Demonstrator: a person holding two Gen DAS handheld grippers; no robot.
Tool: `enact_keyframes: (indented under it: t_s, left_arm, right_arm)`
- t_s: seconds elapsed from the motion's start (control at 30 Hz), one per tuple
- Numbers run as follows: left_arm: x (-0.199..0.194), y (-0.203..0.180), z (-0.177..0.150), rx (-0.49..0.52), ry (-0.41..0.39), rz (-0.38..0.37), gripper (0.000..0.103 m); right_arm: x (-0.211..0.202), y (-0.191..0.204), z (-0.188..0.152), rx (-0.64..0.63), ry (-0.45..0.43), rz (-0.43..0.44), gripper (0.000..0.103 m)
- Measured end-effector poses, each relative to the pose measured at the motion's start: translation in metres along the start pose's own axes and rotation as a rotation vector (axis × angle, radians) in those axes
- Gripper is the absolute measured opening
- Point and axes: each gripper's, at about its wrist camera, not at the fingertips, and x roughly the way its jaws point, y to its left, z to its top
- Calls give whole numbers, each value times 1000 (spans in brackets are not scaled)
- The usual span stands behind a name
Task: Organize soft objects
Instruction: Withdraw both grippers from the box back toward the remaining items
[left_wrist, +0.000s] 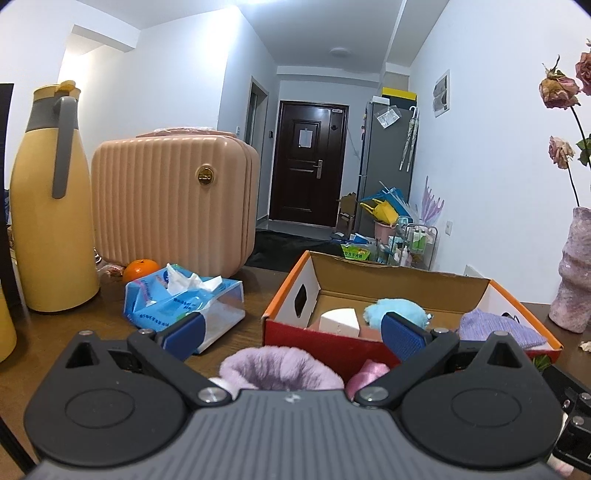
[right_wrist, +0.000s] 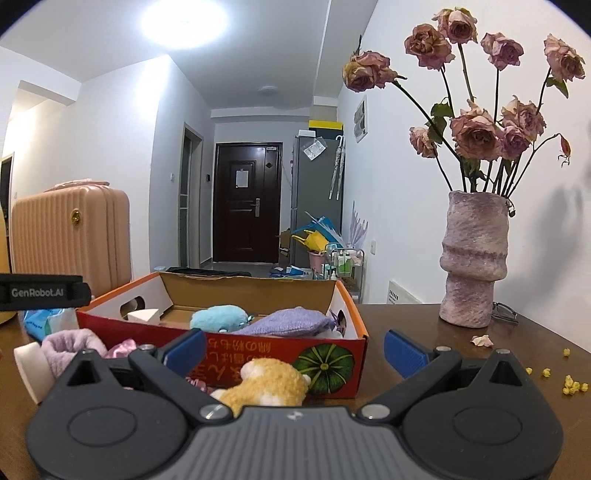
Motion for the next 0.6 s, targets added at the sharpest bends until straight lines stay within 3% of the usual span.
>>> enact_keyframes:
  t_s: [0.6]
  left_arm:
    - [-41,17,-10,30,3,-7,103]
  right_arm:
    - [-44,-6,-9,-18,0,19,103]
